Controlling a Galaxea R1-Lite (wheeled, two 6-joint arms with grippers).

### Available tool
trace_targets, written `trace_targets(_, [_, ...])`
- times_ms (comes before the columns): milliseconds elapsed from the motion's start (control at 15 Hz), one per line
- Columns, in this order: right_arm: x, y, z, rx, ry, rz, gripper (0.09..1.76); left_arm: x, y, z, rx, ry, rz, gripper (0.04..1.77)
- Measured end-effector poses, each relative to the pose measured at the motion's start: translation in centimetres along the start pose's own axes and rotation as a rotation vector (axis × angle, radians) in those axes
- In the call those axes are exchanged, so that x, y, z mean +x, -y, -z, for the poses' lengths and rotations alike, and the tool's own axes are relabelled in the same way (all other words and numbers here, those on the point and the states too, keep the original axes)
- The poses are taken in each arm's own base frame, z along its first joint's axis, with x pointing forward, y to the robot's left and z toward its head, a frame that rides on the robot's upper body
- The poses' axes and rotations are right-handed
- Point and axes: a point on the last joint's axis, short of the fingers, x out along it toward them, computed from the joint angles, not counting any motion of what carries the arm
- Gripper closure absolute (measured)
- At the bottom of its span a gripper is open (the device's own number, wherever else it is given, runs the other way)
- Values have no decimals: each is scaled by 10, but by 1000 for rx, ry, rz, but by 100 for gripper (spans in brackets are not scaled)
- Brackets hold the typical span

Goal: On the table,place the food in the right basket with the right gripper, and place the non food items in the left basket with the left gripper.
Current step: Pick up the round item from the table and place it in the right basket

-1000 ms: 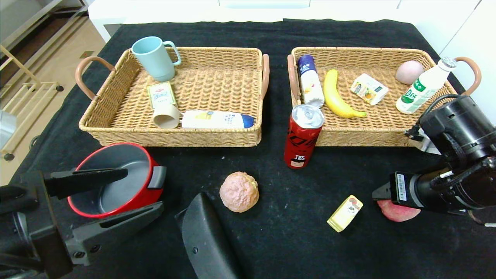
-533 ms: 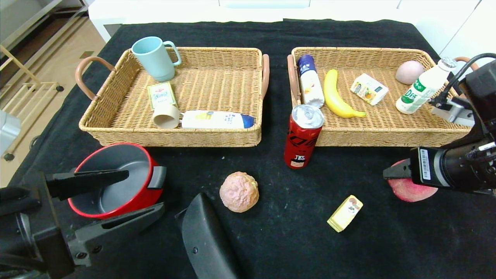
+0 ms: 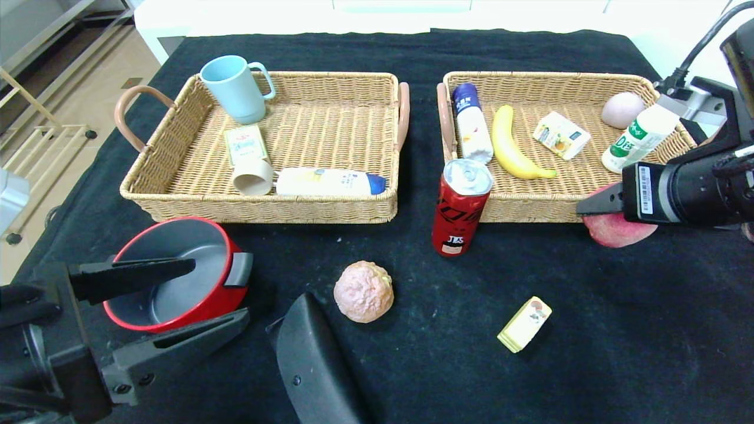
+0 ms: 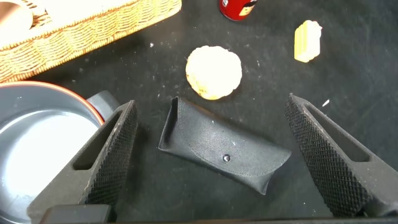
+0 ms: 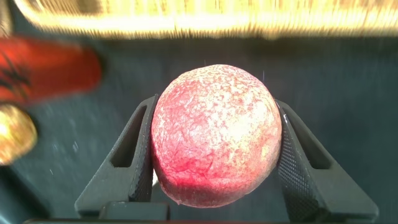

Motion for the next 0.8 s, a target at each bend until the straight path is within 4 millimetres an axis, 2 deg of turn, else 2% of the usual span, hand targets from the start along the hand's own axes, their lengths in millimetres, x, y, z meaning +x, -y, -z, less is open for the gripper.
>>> trace_targets(400, [14,-4,-37,52,181,-29,70,-2,0,-1,2,7,0,9])
trace_targets(800, [43,-2,-58,53,323,-23,70,-2,1,-1,4,10,-1,9])
